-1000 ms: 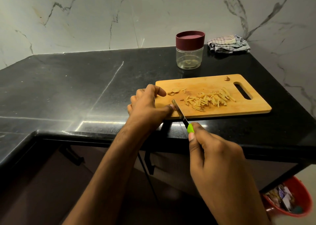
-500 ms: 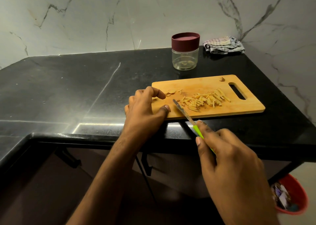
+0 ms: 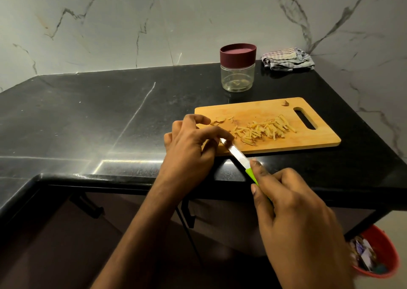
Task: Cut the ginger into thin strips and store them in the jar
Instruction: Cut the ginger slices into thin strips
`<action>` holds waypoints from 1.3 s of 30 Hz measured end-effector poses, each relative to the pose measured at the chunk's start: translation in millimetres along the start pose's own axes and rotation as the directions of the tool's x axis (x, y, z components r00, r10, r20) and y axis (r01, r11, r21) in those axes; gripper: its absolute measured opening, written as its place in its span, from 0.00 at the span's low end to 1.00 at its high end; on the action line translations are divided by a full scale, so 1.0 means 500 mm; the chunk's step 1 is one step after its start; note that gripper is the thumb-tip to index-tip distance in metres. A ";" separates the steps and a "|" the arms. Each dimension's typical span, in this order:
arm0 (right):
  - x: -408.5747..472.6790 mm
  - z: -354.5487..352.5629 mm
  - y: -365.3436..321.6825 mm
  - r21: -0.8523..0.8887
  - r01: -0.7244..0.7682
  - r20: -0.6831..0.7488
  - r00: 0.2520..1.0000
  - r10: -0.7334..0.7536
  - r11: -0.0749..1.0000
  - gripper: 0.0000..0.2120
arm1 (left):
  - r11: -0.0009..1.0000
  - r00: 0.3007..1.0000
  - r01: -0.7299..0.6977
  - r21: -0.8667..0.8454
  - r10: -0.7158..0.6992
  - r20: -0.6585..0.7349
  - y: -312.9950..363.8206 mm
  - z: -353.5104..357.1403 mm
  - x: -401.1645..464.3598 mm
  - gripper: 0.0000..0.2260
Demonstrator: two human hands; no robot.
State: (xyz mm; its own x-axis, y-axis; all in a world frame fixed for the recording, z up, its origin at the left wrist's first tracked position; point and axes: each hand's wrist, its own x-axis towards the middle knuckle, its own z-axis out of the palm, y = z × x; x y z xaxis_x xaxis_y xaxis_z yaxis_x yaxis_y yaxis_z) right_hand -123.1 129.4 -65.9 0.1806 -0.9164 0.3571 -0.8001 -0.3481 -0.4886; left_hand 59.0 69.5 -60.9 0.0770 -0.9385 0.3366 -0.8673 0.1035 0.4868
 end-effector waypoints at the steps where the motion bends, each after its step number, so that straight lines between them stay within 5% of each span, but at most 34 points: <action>1: 0.000 0.001 0.000 0.006 -0.001 0.000 1.000 0.001 1.000 0.23 | 1.000 1.000 -0.013 0.020 0.012 0.019 0.000 0.001 0.000 0.13; 11: 0.001 -0.004 0.001 0.079 0.034 -0.080 0.996 -0.028 0.996 0.21 | 0.991 0.978 0.085 -0.108 -0.103 -0.184 -0.009 0.010 -0.004 0.06; 30: -0.003 0.001 0.000 0.127 0.092 -0.090 0.993 -0.081 0.988 0.20 | 0.964 0.967 0.043 -0.262 -0.106 -0.231 -0.013 0.012 -0.002 0.08; 39: 0.019 0.003 0.011 0.059 0.041 -0.098 0.995 -0.035 0.997 0.16 | 0.975 0.971 0.054 -0.216 -0.102 -0.216 -0.006 0.009 -0.006 0.01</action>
State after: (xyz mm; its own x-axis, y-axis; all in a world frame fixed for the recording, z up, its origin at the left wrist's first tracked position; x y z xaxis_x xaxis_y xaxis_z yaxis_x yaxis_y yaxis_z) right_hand -125.2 118.5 -66.5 0.1518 -0.8797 0.4507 -0.7568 -0.3967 -0.5195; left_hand 59.3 70.4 -67.1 0.2690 -0.8510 0.4511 -0.7350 0.1213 0.6671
